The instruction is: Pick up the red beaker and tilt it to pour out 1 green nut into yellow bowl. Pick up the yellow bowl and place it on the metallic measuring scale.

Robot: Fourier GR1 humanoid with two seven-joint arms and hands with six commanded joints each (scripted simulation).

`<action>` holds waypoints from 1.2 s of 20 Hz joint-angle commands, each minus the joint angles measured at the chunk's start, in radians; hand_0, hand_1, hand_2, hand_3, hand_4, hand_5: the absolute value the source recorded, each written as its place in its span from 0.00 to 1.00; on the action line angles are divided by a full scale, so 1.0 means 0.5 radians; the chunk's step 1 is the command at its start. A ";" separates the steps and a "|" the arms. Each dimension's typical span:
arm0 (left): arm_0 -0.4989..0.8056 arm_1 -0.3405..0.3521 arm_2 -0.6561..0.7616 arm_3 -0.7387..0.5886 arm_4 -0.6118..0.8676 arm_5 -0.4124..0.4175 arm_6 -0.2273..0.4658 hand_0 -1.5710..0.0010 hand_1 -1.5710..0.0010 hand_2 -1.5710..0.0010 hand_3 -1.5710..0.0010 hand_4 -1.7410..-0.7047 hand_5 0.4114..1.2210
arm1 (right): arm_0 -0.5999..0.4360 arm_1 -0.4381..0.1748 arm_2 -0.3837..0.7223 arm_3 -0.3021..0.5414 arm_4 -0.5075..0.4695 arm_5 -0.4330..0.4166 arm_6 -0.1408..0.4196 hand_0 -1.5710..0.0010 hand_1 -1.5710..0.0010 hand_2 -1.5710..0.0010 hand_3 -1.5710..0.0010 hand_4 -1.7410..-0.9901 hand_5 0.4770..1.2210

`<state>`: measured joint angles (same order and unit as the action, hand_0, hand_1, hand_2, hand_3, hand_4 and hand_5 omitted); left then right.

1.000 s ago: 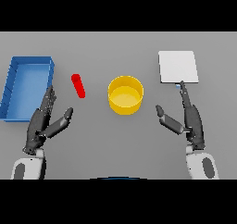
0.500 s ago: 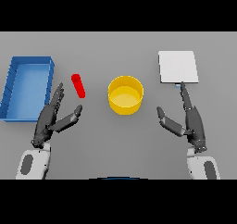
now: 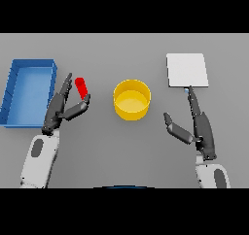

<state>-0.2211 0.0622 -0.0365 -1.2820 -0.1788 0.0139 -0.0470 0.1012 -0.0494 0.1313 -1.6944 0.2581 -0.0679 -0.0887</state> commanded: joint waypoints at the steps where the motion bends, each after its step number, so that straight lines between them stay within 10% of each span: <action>1: -0.029 -0.011 0.006 0.047 0.008 -0.007 -0.018 1.00 1.00 1.00 1.00 0.45 0.33 | -0.001 -0.014 -0.019 0.013 -0.015 0.003 -0.011 1.00 1.00 1.00 1.00 0.63 0.21; 18: -0.472 -0.083 0.138 0.637 0.026 0.053 -0.193 1.00 1.00 1.00 1.00 0.38 0.36 | -0.011 -0.012 -0.019 -0.028 -0.014 -0.001 0.051 1.00 1.00 1.00 1.00 0.64 0.22; 20: -0.506 -0.107 0.181 0.673 0.063 0.079 -0.219 0.92 0.91 0.88 0.92 0.32 0.42 | -0.008 -0.007 -0.022 -0.003 -0.020 0.000 0.046 1.00 1.00 1.00 1.00 0.64 0.22; 24: -0.573 -0.129 0.198 0.740 0.036 0.150 -0.169 0.46 0.44 0.43 0.47 0.19 0.72 | 0.009 -0.029 -0.038 -0.012 -0.027 0.005 0.031 1.00 1.00 1.00 1.00 0.65 0.23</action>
<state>-0.5080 -0.0024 0.0622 -0.9122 -0.1613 0.0881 -0.1312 0.1051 -0.0639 0.1120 -1.7005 0.2445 -0.0658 -0.0729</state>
